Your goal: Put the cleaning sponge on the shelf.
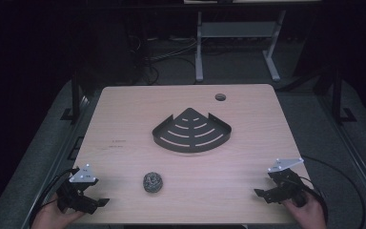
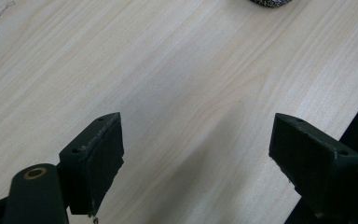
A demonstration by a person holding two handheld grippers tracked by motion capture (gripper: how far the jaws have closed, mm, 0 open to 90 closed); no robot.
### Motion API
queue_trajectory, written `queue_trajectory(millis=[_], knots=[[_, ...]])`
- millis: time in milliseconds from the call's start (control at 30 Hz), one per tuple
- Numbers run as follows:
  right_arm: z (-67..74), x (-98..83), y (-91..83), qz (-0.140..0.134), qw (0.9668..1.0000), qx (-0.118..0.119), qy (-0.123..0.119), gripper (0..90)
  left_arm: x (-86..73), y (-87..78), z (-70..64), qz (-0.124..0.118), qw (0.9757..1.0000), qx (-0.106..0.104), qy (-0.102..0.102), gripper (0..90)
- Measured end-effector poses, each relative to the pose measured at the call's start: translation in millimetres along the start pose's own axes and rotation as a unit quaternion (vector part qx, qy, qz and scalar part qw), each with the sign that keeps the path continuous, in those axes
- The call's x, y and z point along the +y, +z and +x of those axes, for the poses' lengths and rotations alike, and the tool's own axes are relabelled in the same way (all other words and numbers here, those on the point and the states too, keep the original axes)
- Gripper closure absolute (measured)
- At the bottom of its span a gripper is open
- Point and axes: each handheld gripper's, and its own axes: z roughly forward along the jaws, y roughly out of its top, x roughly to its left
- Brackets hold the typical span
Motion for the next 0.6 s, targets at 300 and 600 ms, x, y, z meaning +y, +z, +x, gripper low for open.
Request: queue_trajectory(millis=[300, 600], knots=[[-0.7, -2.0, -0.1, 0.006, 1.0, 0.0, 0.0, 15.0, 5.9, -1.5, 3.2, -0.008, 0.9999, -0.009, 0.006, 17.2], [-2.2, -2.2, -1.4, 0.001, 1.0, -0.005, -0.004, 14.9, 14.3, 2.5, 2.0, -0.007, 0.9997, -0.016, 0.015, 17.3]])
